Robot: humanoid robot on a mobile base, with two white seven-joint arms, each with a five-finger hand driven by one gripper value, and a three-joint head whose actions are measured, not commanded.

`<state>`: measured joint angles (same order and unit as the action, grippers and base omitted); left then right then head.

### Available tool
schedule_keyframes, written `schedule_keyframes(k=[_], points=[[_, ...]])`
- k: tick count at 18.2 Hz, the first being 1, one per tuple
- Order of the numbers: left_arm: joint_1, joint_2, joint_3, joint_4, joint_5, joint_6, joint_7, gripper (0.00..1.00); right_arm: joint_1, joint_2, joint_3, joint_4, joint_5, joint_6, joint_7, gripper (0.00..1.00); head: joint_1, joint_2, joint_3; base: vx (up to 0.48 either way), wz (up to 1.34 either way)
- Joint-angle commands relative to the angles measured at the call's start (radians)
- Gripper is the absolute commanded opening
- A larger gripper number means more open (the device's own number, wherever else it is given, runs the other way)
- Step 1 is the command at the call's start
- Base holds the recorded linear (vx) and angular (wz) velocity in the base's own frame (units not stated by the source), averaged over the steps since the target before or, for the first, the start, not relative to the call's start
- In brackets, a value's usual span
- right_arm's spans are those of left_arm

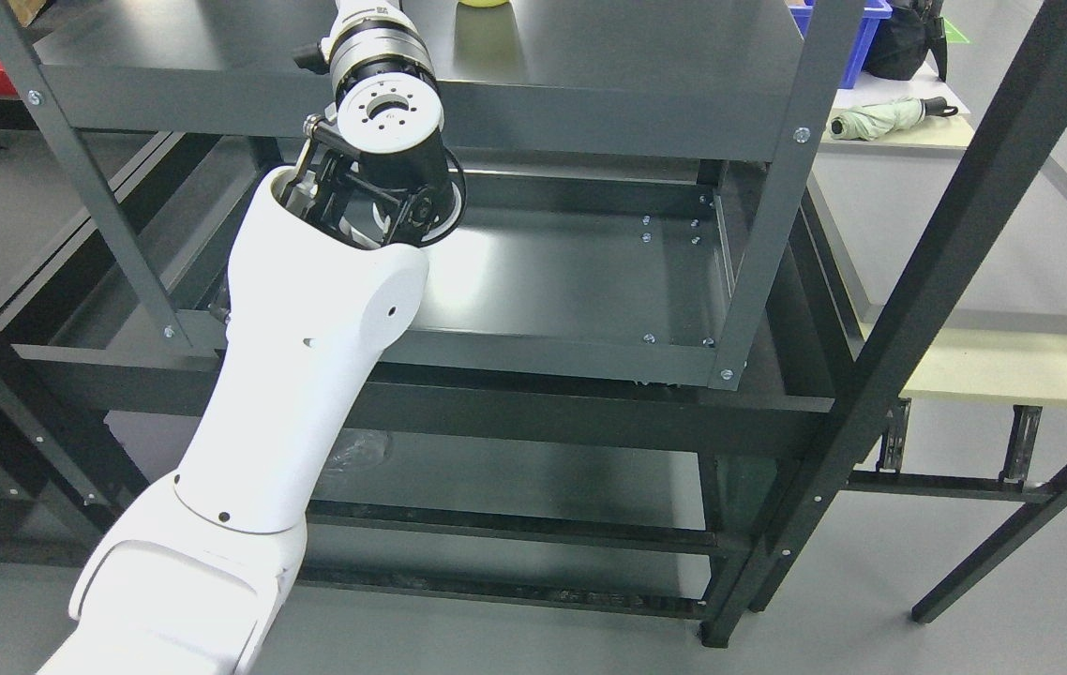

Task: Place yellow IKEA cup on middle right shelf
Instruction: 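Withdraw the left hand from the shelf, leaving the cup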

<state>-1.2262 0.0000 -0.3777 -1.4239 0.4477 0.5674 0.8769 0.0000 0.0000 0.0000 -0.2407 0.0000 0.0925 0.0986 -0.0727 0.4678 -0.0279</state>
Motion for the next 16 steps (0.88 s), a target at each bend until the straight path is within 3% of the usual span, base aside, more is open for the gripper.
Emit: schedule_keyframes(k=[1, 6, 11, 16], points=[[0.023, 0.018, 0.0, -0.07, -0.004, 0.009, -0.002, 0.98, 0.011, -0.017, 0.017, 0.0, -0.025, 0.0, -0.215, 0.99, 0.0, 0.0, 0.0, -0.172, 0.0], [0.082, 0.018, 0.0, -0.107, -0.004, 0.0, -0.021, 0.99, 0.011, -0.017, 0.017, 0.0, -0.025, 0.0, -0.215, 0.99, 0.0, 0.0, 0.0, -0.173, -0.02], [0.14, 0.018, -0.026, -0.211, -0.004, -0.063, -0.323, 0.99, 0.011, -0.017, 0.017, 0.0, -0.025, 0.0, -0.215, 0.99, 0.0, 0.0, 0.0, -0.186, -0.09], [0.275, 0.018, -0.142, -0.233, -0.004, -0.141, -0.357, 0.99, 0.011, -0.017, 0.017, 0.0, -0.025, 0.0, -0.215, 0.99, 0.0, 0.0, 0.0, -0.157, -0.07]])
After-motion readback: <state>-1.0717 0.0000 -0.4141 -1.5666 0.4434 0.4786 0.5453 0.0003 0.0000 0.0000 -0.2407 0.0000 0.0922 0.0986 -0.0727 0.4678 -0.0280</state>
